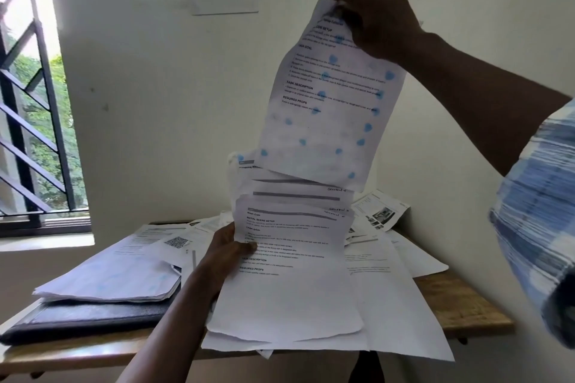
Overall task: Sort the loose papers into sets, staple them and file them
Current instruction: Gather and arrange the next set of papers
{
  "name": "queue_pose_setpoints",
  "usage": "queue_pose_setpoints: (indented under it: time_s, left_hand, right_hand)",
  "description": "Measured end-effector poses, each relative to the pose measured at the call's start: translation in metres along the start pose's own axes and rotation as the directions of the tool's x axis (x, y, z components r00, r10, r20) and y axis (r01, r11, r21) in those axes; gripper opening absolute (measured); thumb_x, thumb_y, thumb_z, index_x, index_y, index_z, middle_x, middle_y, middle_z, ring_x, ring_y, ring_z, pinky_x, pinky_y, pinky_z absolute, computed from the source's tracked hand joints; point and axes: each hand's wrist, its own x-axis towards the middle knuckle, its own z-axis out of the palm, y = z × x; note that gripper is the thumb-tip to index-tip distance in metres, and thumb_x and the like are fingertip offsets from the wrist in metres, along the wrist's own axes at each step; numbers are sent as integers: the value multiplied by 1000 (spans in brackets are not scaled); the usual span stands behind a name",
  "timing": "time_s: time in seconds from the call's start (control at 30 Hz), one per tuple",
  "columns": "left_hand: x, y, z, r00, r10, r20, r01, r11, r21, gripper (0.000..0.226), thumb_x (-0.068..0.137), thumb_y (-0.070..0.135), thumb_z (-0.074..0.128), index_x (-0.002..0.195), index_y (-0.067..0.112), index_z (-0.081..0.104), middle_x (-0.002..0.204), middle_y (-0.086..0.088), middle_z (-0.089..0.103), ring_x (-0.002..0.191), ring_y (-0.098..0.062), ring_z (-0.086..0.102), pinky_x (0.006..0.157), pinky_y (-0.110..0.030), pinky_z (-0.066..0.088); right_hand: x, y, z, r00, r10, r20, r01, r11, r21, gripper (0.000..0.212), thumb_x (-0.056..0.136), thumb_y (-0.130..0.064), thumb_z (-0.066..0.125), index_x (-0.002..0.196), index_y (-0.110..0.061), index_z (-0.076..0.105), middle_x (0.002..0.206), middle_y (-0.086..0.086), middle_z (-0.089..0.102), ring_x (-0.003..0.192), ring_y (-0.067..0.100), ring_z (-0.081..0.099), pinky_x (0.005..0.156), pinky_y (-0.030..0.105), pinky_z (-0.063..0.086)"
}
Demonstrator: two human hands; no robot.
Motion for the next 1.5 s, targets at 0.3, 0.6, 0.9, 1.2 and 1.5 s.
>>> queue_pose_setpoints:
  time_s: [0.3, 0.6, 0.9, 1.2, 1.5]
  left_hand:
    - [0, -3, -1, 1000, 2, 19, -1, 999, -34, 56, 57, 3, 72, 114, 2, 71, 107, -14, 79, 97, -31, 76, 84, -37, 57]
    - [0, -1, -1, 1000, 7, 17, -7, 1000, -20, 57, 57, 4, 70, 114, 3, 71, 106, -14, 79, 97, -32, 76, 83, -37, 57]
    - [-2, 4, 0, 1000, -13, 16, 13, 1000, -25, 54, 55, 2, 69, 109, 3, 71, 98, -10, 80, 85, -22, 78, 68, -25, 59]
    - [-3, 6, 1, 997, -52, -65, 49, 997, -54, 61, 51, 2, 70, 112, 5, 71, 100, -13, 79, 86, -30, 75, 76, -35, 55]
    - [0, 4, -1, 991, -60, -117, 51, 996, -76, 62, 49, 1, 69, 111, 4, 71, 98, -13, 80, 82, -29, 76, 71, -35, 56]
  right_hand:
    - [2, -11, -4, 999, -52, -15, 51, 997, -66, 37, 102, -29, 30, 120, -18, 60, 99, 8, 73, 90, 31, 60, 97, 43, 33]
    - [-5, -24, -4, 970, -137, -200, 124, 989, -77, 26, 104, -23, 39, 107, -19, 64, 86, 3, 68, 75, 26, 60, 85, 39, 40]
    - [-9, -31, -8, 924, -154, -351, 134, 988, -80, 23, 105, -24, 45, 102, -17, 67, 78, 2, 66, 63, 22, 57, 76, 35, 41]
    - [-69, -3, 21, 994, 62, 87, -34, 957, -287, 22, 91, -7, 54, 109, -17, 61, 86, 13, 68, 77, 34, 67, 87, 43, 41]
    - [-217, 21, 94, 860, 223, 460, 52, 857, -513, 26, 79, -13, 68, 104, -20, 71, 88, 8, 72, 90, 31, 67, 102, 47, 30]
